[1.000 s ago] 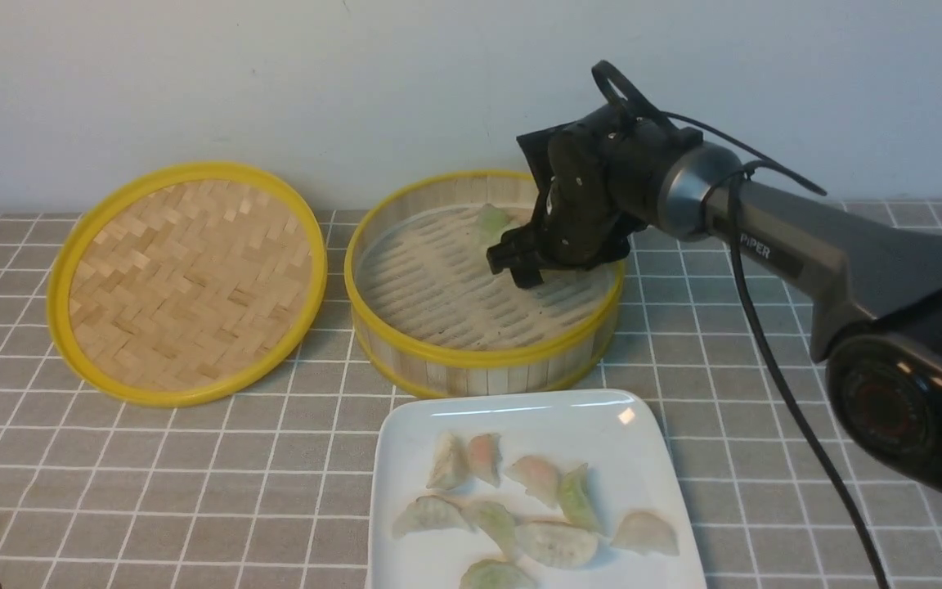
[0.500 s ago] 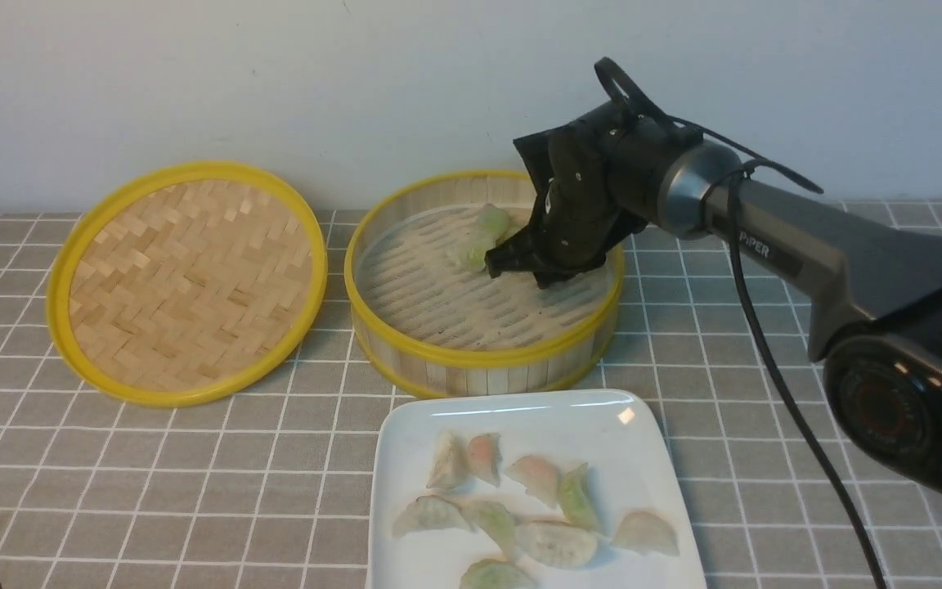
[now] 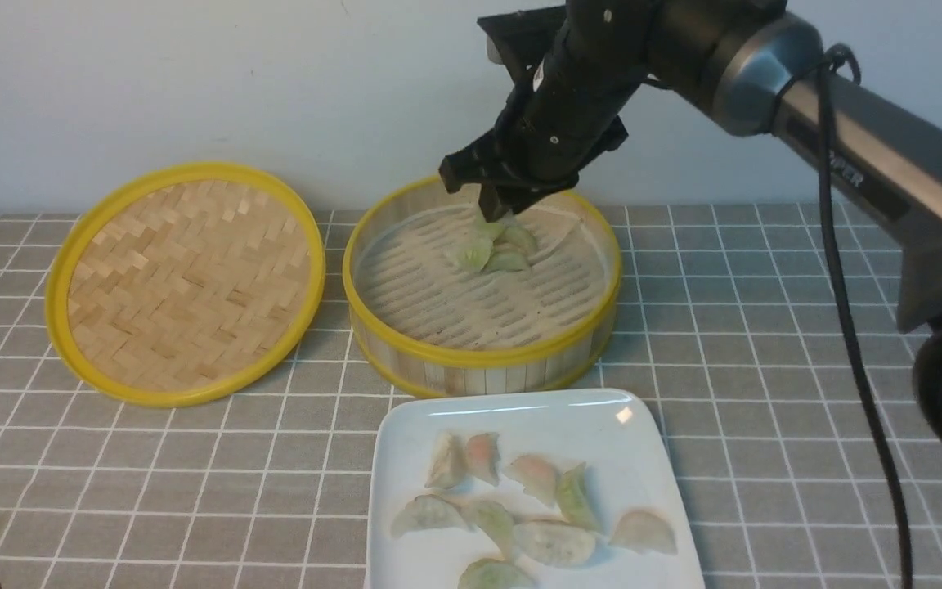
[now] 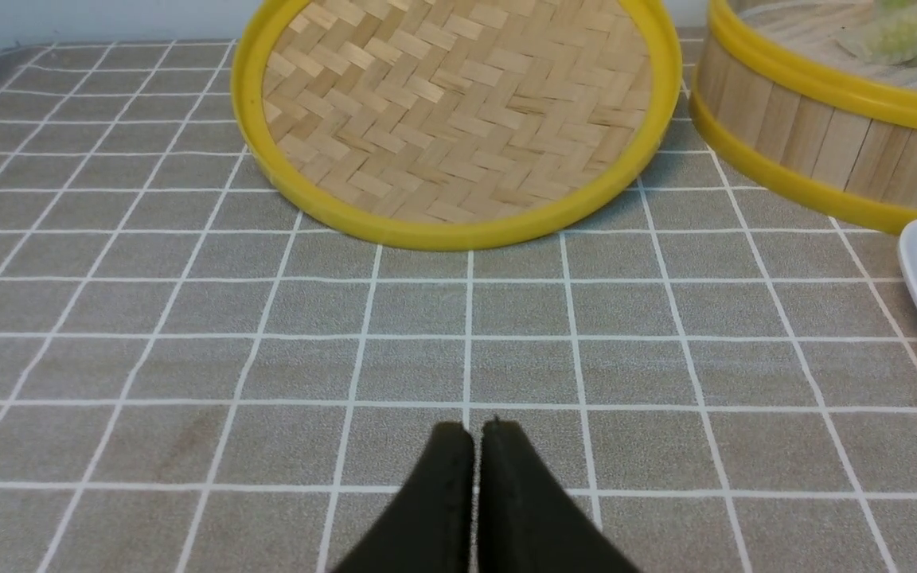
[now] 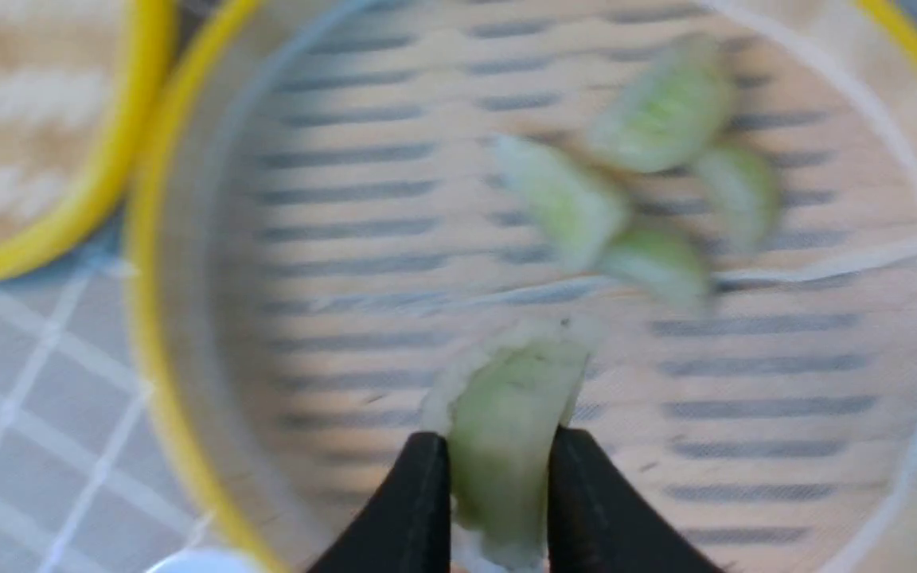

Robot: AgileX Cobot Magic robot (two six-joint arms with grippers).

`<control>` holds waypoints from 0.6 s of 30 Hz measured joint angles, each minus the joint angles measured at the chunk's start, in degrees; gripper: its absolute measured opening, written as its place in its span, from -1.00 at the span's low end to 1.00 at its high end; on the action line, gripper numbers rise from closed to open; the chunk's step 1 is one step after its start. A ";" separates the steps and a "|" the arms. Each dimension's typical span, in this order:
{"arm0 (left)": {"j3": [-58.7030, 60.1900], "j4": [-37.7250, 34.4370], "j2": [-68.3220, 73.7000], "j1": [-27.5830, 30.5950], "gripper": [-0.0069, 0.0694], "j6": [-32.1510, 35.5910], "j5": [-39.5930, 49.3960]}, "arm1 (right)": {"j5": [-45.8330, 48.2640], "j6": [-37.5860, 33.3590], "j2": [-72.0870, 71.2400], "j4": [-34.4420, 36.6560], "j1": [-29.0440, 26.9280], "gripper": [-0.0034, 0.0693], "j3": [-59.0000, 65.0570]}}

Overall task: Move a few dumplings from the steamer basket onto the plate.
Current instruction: Use the right arm to put the dumpling into the plate

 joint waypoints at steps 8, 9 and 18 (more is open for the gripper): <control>0.00 0.00 0.00 0.00 -0.83 0.00 0.00 | 0.00 -2.12 -11.44 1.64 7.87 -0.52 21.68; 0.00 0.00 0.00 0.00 -0.83 0.00 0.00 | 0.00 -1.98 -11.56 1.64 8.38 -0.52 23.97; 0.00 0.00 0.00 0.00 -0.83 0.00 0.00 | -0.19 -1.78 -11.29 0.12 10.32 -0.40 34.15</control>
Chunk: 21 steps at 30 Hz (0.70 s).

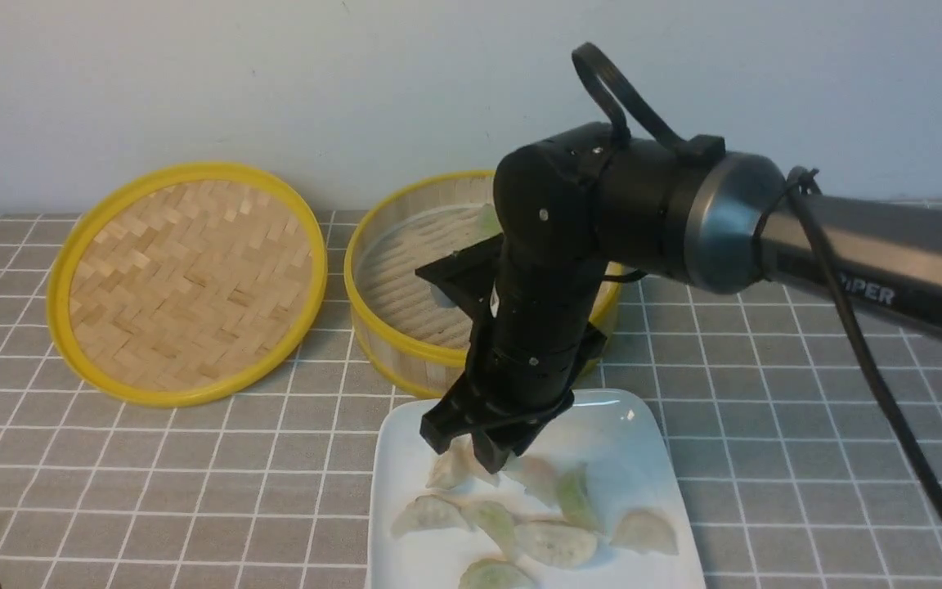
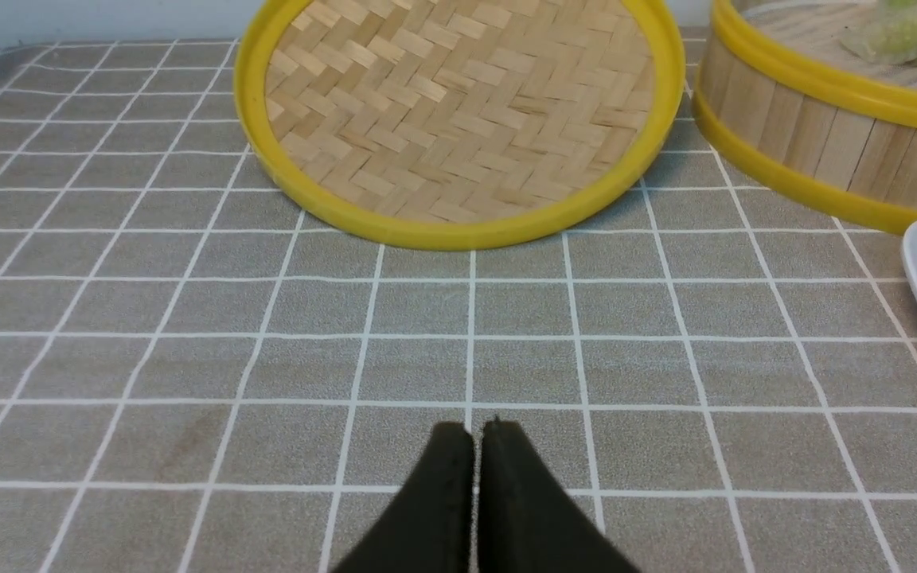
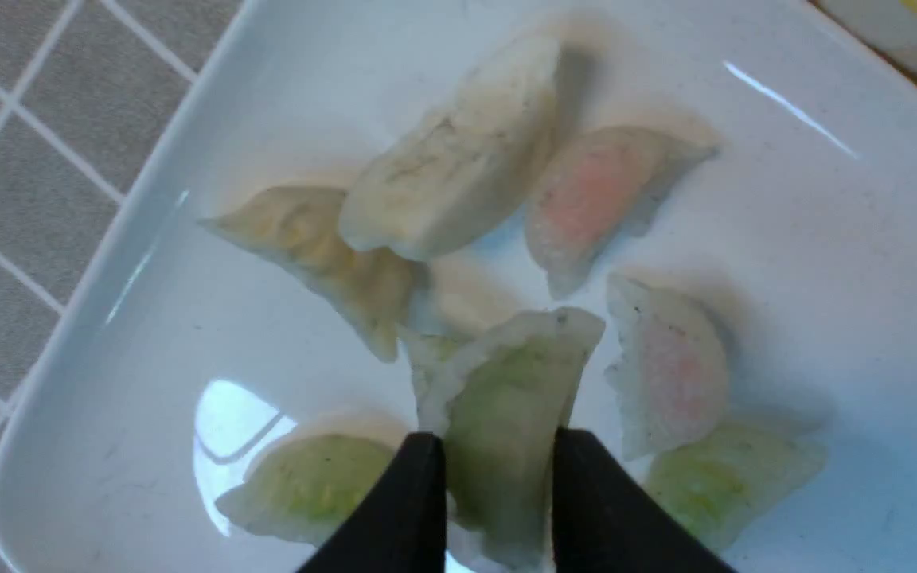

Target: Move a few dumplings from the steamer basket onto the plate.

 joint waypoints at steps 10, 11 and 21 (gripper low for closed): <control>0.00 0.00 0.00 0.00 -0.83 0.00 0.00 | -0.49 -0.94 -0.24 -0.70 0.04 0.33 -0.54; 0.00 0.00 0.00 0.00 -0.83 0.00 0.00 | -0.57 -1.08 -0.61 -0.66 0.04 0.32 -0.66; 0.00 0.00 0.00 0.00 -0.83 0.00 0.00 | -0.36 1.04 -20.48 -3.66 0.04 -0.80 -0.88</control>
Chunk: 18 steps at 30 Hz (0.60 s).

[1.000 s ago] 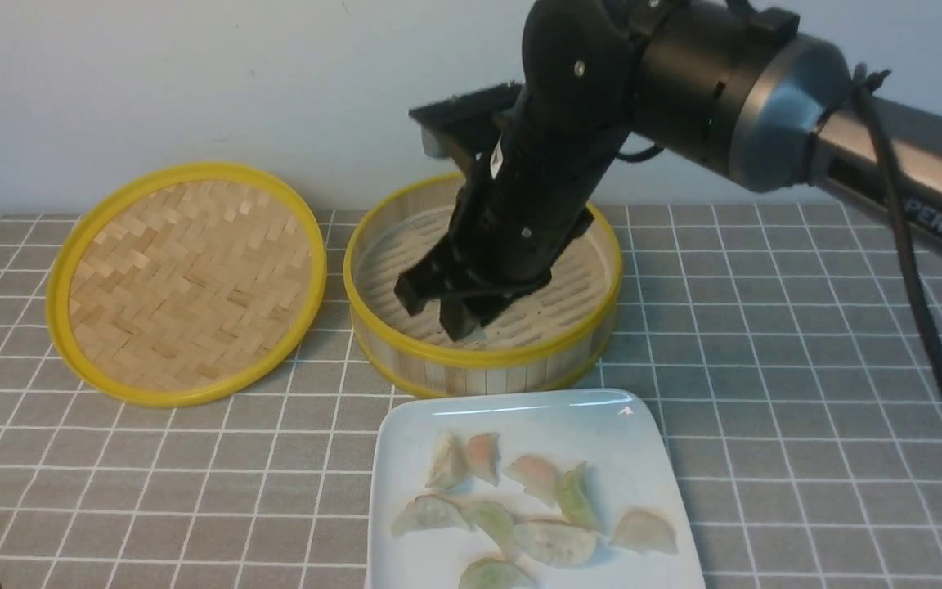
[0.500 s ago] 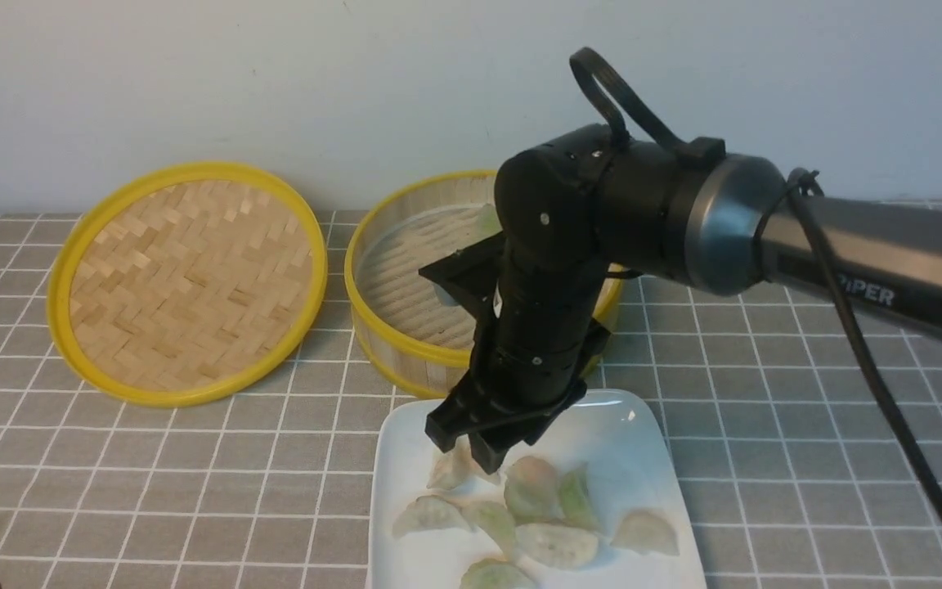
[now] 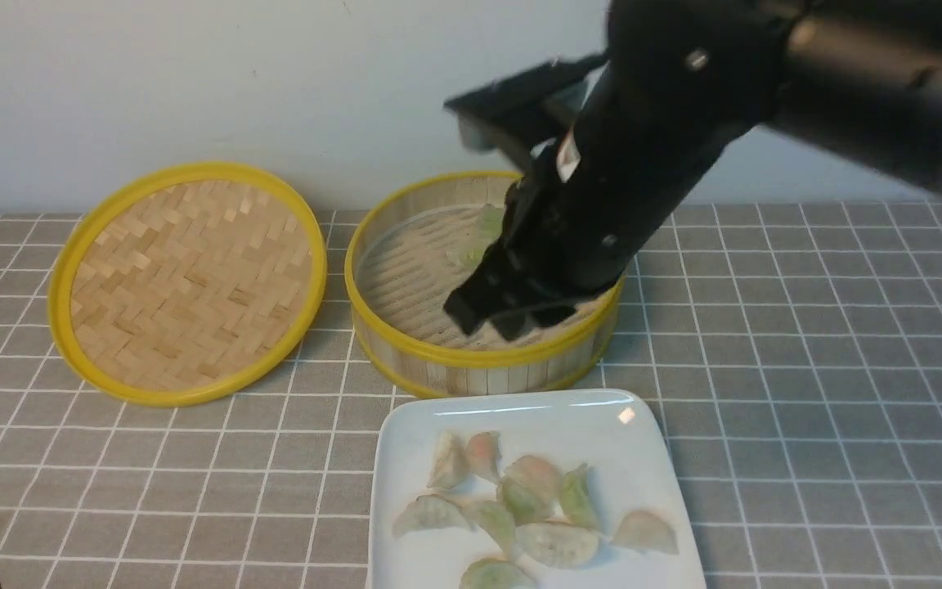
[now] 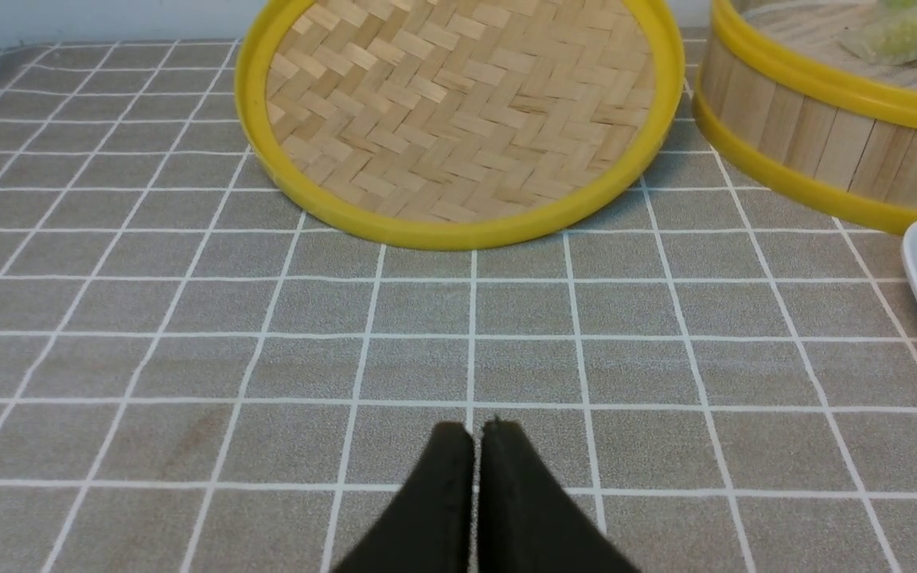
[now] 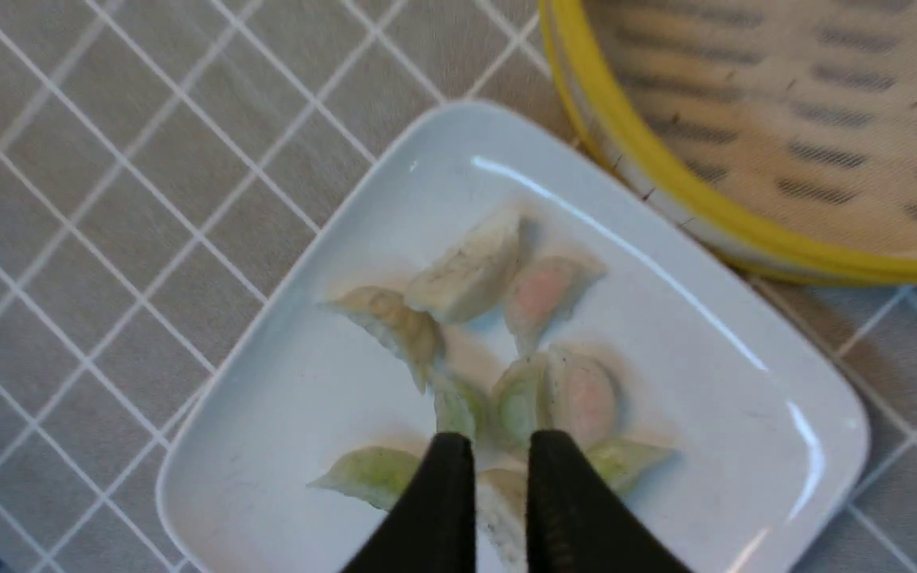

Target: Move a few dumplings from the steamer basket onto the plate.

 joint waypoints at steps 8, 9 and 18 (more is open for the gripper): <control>0.00 0.00 0.00 0.00 -0.83 0.00 0.00 | 0.21 7.35 -25.04 -7.62 0.00 -0.94 8.54; 0.00 0.00 0.00 0.00 -0.83 0.00 0.00 | -0.65 8.13 -28.35 -8.39 0.00 -0.94 11.30; 0.00 0.00 0.00 0.00 -0.83 -0.05 0.00 | -20.74 13.08 -55.68 -12.82 0.00 -0.94 36.45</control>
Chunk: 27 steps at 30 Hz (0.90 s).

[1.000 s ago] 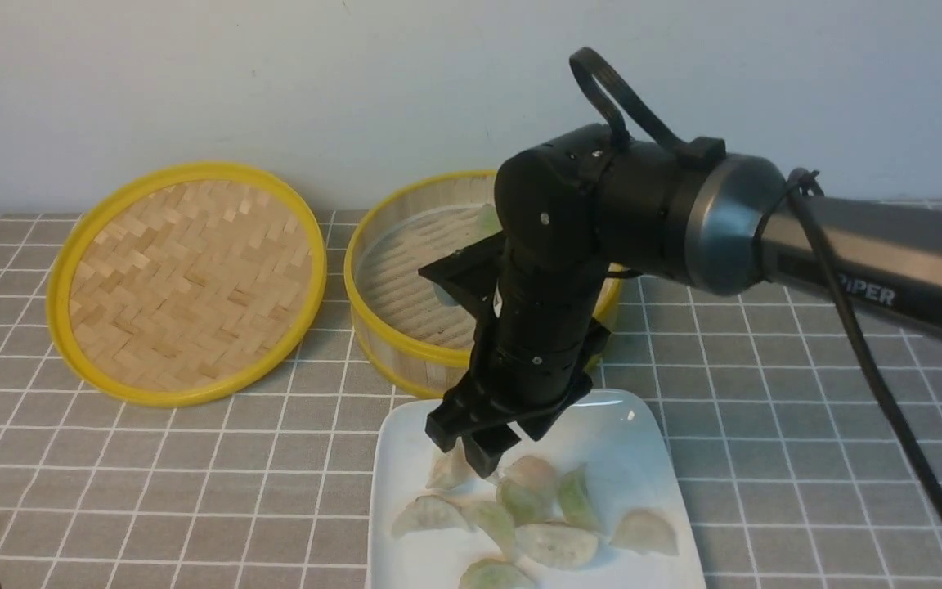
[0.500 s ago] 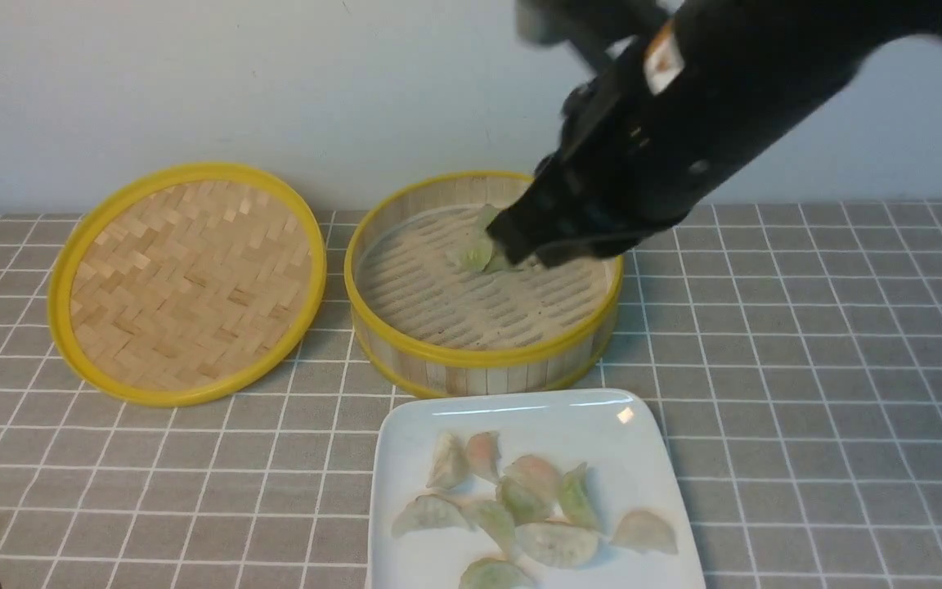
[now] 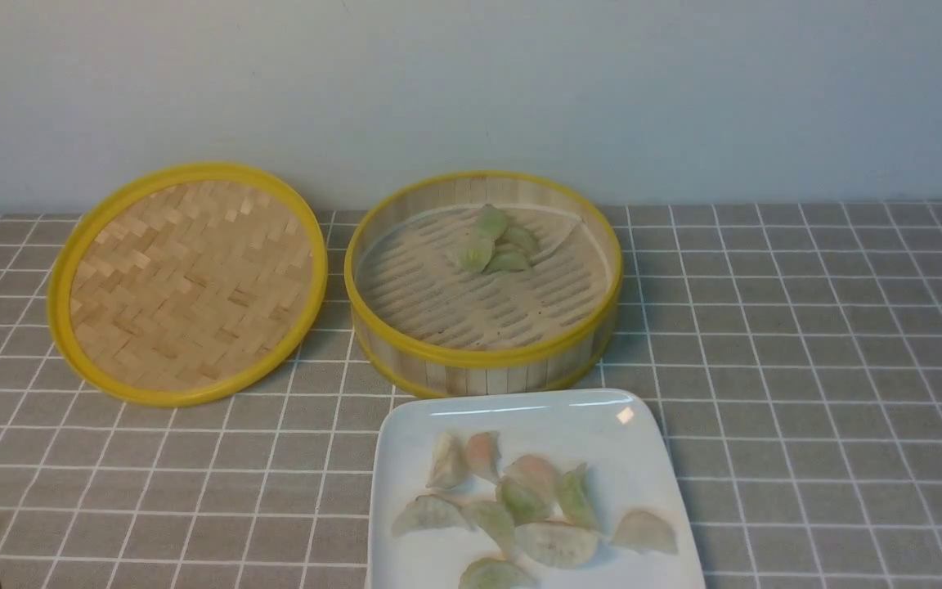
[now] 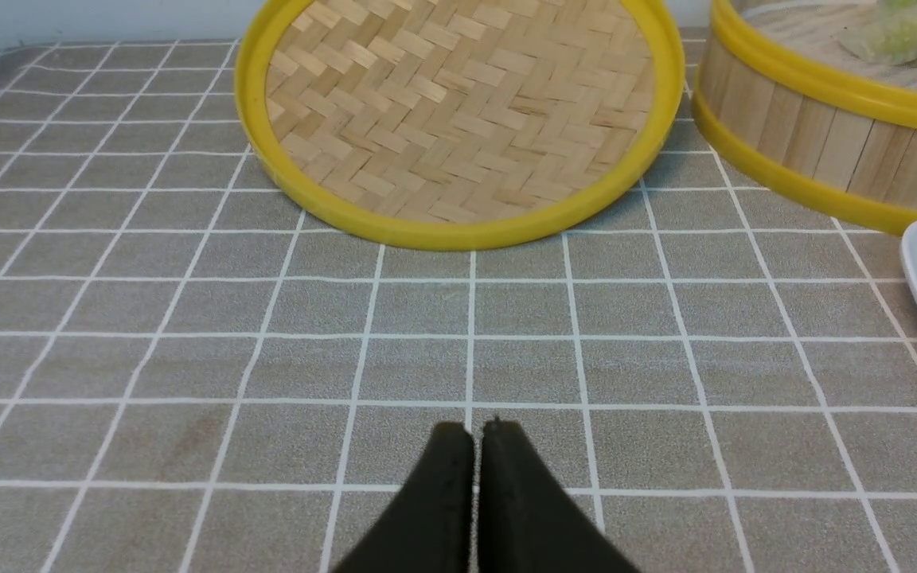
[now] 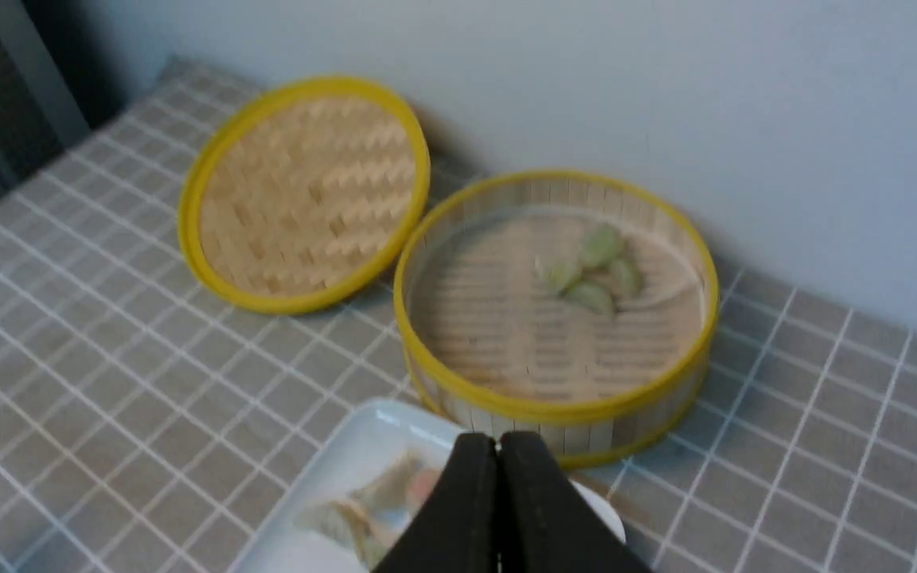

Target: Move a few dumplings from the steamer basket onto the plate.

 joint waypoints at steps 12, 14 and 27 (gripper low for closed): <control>0.00 0.00 0.00 0.00 -0.83 0.00 0.00 | -24.62 8.32 -25.46 -4.04 0.00 -0.94 26.34; 0.00 0.00 0.00 0.00 -0.83 0.00 0.00 | -25.12 8.63 -25.94 -4.04 0.00 -0.94 28.14; 0.00 0.00 0.00 0.00 -0.83 0.00 0.00 | -26.51 8.65 -26.00 -5.12 0.00 -0.94 30.46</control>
